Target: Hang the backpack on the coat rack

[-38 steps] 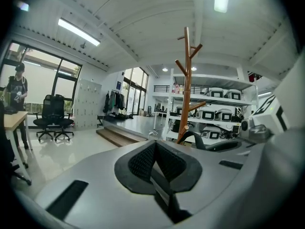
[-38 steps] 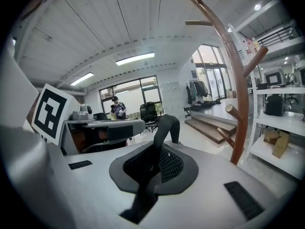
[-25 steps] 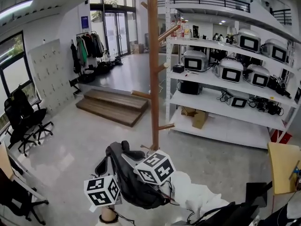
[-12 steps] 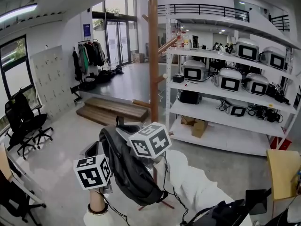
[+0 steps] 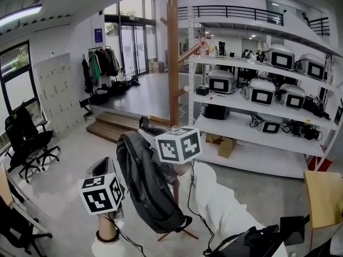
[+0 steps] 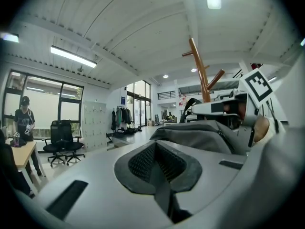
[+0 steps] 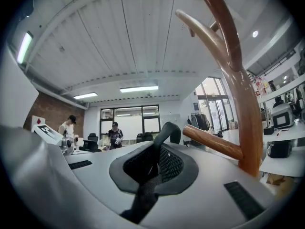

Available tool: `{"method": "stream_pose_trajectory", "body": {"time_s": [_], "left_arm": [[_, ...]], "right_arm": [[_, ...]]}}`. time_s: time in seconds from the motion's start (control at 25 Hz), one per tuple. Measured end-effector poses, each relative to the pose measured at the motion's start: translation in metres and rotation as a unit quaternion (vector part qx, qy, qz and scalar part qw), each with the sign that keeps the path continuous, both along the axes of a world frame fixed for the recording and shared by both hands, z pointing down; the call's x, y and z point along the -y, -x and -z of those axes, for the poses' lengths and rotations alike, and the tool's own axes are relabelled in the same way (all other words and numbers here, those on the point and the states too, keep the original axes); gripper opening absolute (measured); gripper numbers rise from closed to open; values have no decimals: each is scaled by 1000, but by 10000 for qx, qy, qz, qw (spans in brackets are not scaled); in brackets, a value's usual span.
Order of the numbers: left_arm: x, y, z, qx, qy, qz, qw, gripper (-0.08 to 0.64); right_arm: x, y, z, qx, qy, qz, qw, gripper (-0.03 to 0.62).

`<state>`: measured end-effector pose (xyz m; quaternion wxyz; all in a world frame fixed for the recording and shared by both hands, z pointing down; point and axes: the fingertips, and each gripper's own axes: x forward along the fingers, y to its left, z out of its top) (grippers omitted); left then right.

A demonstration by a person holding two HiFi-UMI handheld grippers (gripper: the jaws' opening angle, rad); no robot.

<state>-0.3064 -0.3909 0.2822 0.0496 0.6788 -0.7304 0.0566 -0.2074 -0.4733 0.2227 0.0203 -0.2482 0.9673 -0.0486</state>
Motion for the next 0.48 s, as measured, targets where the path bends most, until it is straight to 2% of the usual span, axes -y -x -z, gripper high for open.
{"method": "stream_pose_trajectory", "body": {"time_s": [0.2,0.48], "left_arm": [[6,0,-21,-59,169,-24,9998,3],[7,-4,-24,-49,162,-38,9998,3]], "right_arm": [[10,-6,9,263,45,-92,9996,23],[22,-32,18,947,383,-341,9942,23]]}}
